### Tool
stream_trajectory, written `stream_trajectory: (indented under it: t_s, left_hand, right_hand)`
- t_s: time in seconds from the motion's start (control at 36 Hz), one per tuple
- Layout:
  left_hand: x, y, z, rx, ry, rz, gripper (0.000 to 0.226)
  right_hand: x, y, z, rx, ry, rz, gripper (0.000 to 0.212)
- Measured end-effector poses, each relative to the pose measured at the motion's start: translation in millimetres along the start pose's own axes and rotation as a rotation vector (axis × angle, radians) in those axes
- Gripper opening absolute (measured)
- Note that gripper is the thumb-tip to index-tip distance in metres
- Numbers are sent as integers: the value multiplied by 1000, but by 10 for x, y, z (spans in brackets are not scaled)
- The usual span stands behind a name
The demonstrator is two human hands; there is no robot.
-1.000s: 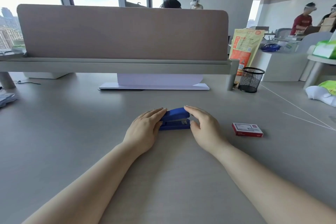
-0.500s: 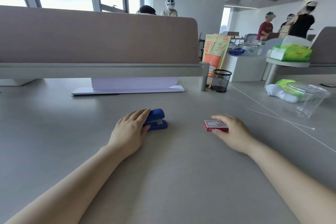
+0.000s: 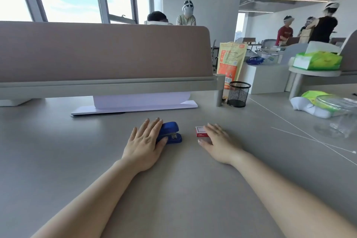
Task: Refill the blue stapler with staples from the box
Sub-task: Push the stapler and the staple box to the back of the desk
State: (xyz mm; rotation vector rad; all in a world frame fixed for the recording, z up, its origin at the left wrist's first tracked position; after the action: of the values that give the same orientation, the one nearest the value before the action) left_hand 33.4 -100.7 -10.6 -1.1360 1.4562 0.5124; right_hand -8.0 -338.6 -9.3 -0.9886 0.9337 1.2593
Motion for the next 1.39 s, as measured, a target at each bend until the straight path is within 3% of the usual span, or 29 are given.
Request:
stream_trajectory:
  t_s: [0.42,1.39]
  left_hand:
    - [264,-1050,212,-176,-18,-40,57]
    - [336,-1156,246,-195,-33,-92,56]
  right_hand:
    - [115,-1223,-25,-38,-27,53,70]
    - [160,-1211,-60,-59,-10,3,65]
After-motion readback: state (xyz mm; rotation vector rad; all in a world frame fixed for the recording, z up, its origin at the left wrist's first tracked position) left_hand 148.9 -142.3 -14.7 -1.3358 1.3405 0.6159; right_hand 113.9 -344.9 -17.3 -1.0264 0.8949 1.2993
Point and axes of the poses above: each hand's wrist, its own y-axis away from the middle knuckle, its own x-axis out of the palm, z = x × y, the point moved 1 cm from there along -y, towards the middle knuckle, and after that the axes turned 2 degrees about z, right-handed, at the moved point
